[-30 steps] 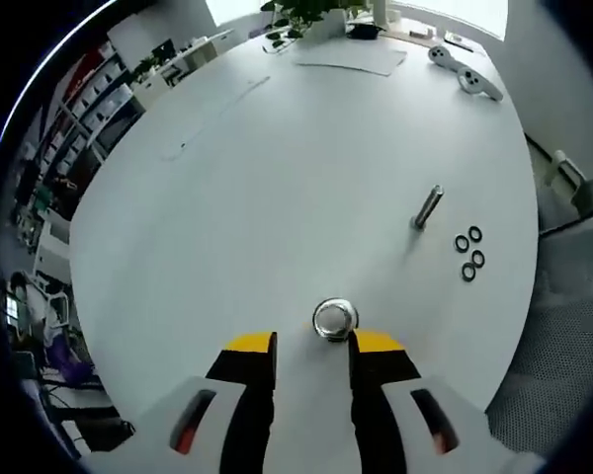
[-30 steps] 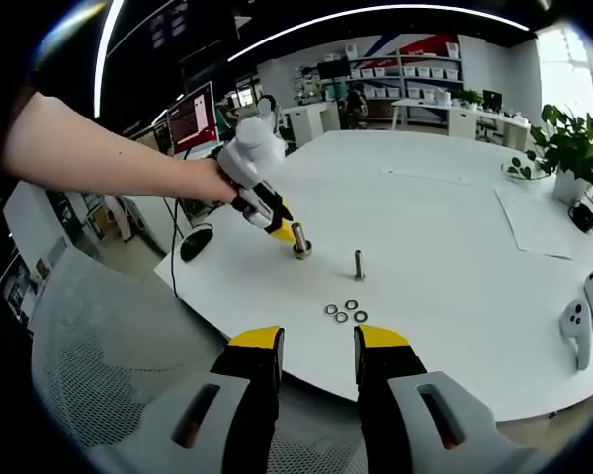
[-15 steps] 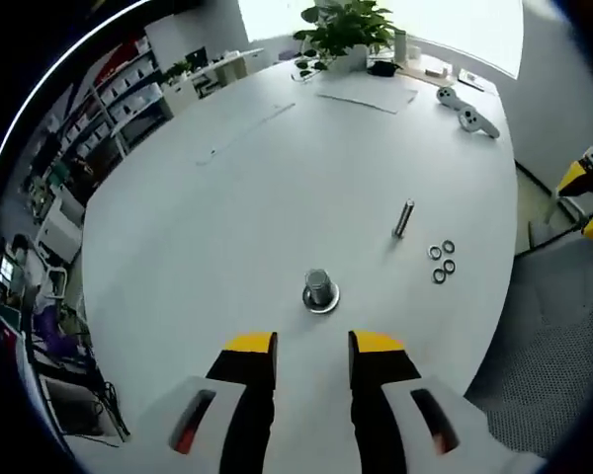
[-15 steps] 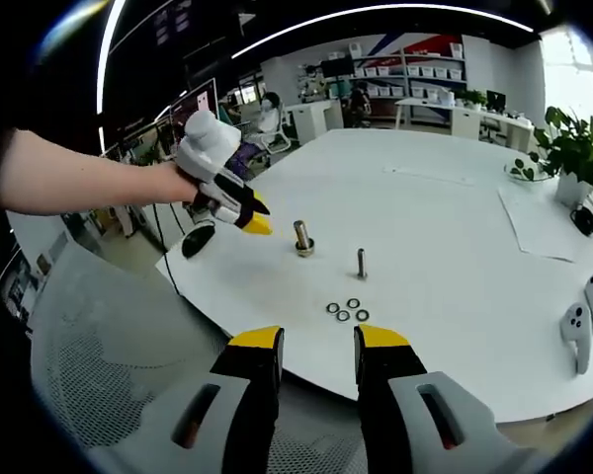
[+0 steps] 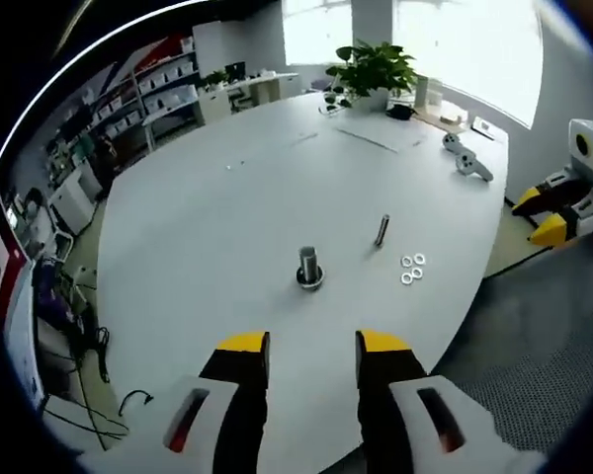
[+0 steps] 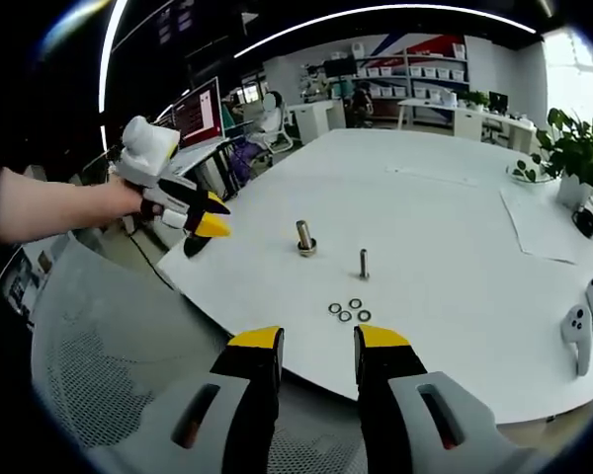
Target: Place the washer onto the threaded stud by aligning its center hole with the stud, sliding it down to the base, and recovering from edge contact or off-axis alignment until the washer reaches the visible bottom stop.
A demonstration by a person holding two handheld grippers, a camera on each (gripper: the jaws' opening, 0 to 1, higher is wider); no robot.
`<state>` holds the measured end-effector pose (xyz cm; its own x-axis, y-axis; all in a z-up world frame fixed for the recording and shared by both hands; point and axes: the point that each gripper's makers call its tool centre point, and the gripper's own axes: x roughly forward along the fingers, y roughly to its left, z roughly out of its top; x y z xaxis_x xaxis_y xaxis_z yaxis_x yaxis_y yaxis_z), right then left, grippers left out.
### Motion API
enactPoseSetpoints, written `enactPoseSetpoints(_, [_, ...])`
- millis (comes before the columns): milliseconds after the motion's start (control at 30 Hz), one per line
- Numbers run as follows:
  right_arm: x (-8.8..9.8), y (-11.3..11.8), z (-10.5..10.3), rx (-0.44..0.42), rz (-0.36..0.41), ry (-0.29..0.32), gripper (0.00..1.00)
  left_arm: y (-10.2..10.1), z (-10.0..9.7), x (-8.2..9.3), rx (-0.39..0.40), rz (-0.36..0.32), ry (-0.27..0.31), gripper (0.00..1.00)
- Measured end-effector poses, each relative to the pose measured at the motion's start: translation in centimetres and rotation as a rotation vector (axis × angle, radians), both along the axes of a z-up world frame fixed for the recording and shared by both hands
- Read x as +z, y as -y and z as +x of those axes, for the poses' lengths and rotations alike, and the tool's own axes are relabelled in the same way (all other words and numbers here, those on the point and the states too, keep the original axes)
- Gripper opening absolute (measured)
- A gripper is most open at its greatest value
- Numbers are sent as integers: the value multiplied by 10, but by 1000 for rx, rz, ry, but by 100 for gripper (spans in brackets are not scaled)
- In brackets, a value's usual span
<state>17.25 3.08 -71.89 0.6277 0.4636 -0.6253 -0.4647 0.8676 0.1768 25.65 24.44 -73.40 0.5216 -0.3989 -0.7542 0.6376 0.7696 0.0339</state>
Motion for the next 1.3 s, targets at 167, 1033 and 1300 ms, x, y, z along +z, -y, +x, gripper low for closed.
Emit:
enactPoseSetpoints(167, [-1,-1,-1,12,-10,-5,31,-14,-13,8,17,-31,6,33])
enactPoseSetpoints(1033, [-8,5,-3,11,-91,-21,33,-41,-80,36,15,-117,18,34])
enactPoseSetpoints(1300, [-13,13,-3,-24,-119,-41,33,-40,-91,25,-6,-133,2,33])
